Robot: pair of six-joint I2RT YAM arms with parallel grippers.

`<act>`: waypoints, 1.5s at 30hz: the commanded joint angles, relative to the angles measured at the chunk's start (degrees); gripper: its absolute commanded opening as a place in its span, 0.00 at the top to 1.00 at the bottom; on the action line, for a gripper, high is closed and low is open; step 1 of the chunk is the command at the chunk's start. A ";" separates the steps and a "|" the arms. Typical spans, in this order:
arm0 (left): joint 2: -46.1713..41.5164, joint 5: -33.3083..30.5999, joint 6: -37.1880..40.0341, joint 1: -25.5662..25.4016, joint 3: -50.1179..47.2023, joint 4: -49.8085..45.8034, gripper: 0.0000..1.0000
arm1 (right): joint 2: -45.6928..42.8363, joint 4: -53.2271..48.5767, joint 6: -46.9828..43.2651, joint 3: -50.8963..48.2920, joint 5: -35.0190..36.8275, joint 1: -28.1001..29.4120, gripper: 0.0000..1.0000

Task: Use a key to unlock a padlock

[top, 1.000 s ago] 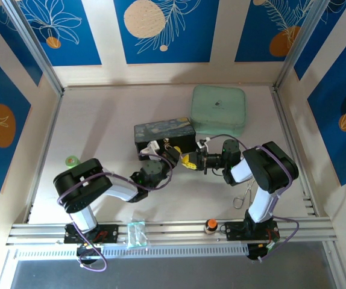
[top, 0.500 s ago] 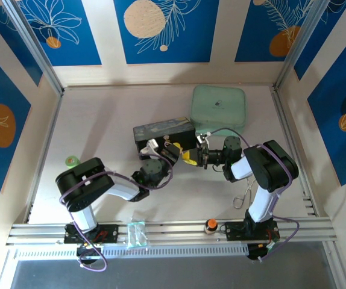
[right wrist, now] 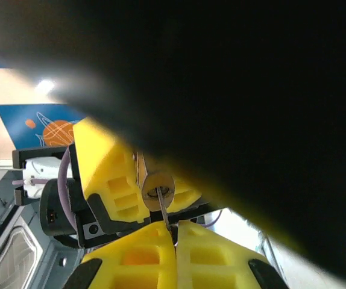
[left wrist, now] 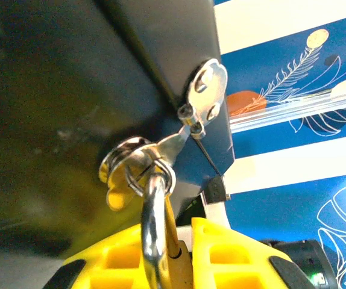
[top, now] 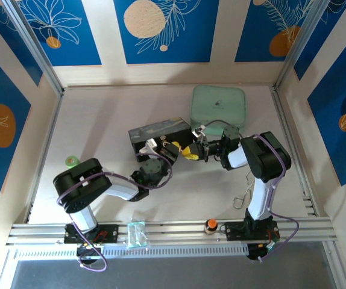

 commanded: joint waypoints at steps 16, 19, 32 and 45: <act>2.59 26.93 1.51 -7.26 2.22 3.87 1.00 | -1.26 -3.08 -0.37 5.14 10.34 2.93 0.81; 0.47 25.63 2.81 -6.91 1.41 0.44 1.00 | -5.18 -12.05 -7.13 3.08 11.56 2.15 0.71; -1.78 22.03 4.20 -6.03 -1.64 -4.83 1.00 | -19.80 -48.09 -33.29 -6.28 20.84 -0.49 0.56; 2.73 21.02 3.45 -5.81 -4.39 -0.97 1.00 | -19.33 -48.04 -34.64 -12.76 19.62 -4.90 0.53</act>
